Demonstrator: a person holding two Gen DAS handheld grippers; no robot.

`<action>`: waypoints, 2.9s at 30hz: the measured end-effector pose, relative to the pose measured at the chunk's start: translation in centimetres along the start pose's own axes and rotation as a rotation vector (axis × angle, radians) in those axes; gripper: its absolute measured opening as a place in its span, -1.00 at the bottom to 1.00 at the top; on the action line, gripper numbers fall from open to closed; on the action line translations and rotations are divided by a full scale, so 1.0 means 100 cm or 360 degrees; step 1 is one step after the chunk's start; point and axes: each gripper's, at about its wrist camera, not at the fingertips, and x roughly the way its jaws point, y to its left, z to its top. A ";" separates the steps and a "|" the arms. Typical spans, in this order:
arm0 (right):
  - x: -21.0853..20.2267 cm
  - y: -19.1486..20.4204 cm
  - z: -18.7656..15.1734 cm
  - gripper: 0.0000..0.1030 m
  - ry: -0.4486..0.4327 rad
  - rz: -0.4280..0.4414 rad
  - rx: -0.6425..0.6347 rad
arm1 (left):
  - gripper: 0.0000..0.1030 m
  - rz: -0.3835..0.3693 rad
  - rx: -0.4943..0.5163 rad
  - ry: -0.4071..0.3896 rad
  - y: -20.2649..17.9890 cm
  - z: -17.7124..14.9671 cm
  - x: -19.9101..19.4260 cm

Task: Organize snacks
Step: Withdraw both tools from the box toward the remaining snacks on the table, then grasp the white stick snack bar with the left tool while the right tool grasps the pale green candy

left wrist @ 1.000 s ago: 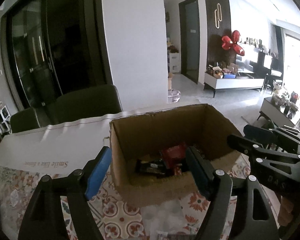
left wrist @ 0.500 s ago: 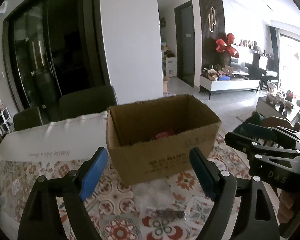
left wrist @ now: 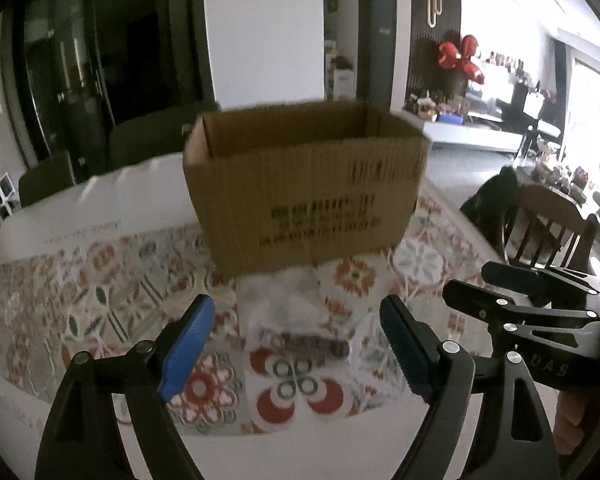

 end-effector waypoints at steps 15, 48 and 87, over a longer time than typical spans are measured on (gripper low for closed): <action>0.041 -0.013 -0.036 0.07 0.0292 -0.0036 0.0064 | 0.64 -0.0036 -0.0127 0.0320 0.001 -0.044 0.047; 0.063 -0.020 -0.040 -0.38 0.0283 -0.0129 0.0051 | 0.64 -0.0025 -0.0160 0.0415 0.002 -0.054 0.065; 0.070 -0.022 -0.008 -0.54 0.0132 0.0092 0.0015 | 0.07 0.0214 -0.0447 0.0514 0.000 -0.030 0.114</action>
